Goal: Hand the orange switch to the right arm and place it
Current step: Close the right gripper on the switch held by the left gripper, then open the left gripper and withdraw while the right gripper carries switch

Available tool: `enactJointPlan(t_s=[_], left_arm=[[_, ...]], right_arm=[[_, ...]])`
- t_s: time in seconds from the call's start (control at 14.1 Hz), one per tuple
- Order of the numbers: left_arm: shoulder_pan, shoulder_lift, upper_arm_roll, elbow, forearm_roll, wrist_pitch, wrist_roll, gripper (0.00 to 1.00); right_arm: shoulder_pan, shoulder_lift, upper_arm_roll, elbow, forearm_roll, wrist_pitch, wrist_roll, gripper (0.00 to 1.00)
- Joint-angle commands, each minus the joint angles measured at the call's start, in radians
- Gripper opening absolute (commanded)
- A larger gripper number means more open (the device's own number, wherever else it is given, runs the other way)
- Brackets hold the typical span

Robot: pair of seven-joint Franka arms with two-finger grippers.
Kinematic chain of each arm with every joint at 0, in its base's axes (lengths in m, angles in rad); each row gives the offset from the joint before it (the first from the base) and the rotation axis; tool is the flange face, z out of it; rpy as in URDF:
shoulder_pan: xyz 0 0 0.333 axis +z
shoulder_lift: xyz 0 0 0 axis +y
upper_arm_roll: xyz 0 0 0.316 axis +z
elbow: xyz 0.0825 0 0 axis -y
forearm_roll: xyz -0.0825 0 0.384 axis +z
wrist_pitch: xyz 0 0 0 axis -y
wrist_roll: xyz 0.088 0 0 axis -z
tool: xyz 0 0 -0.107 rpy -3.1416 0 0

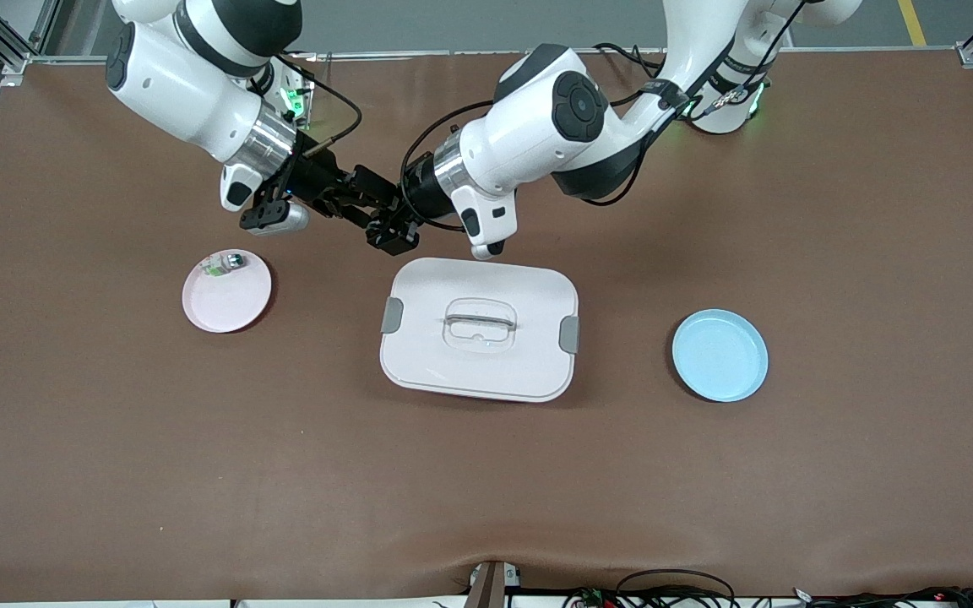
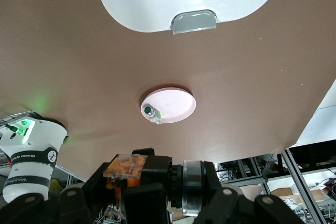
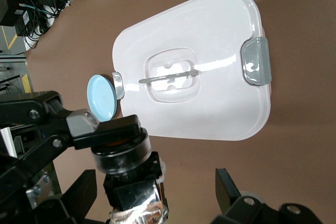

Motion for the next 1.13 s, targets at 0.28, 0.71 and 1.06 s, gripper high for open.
enactJointPlan(t_s=[0.28,0.71,1.06], left_arm=[[-0.008,0.007,0.006,0.017,-0.015,0.007,-0.013,0.0],[-0.008,0.009,0.008,0.017,-0.015,0.007,-0.011,0.0],[0.004,0.002,0.015,0.016,0.006,0.0,0.026,1.0]], right_arm=[[0.007,0.007,-0.006,0.011,0.025,-0.006,-0.013,0.43],[0.007,0.007,-0.008,0.011,0.024,-0.007,-0.027,0.0],[-0.001,0.007,-0.009,0.011,0.024,-0.027,-0.029,0.0]])
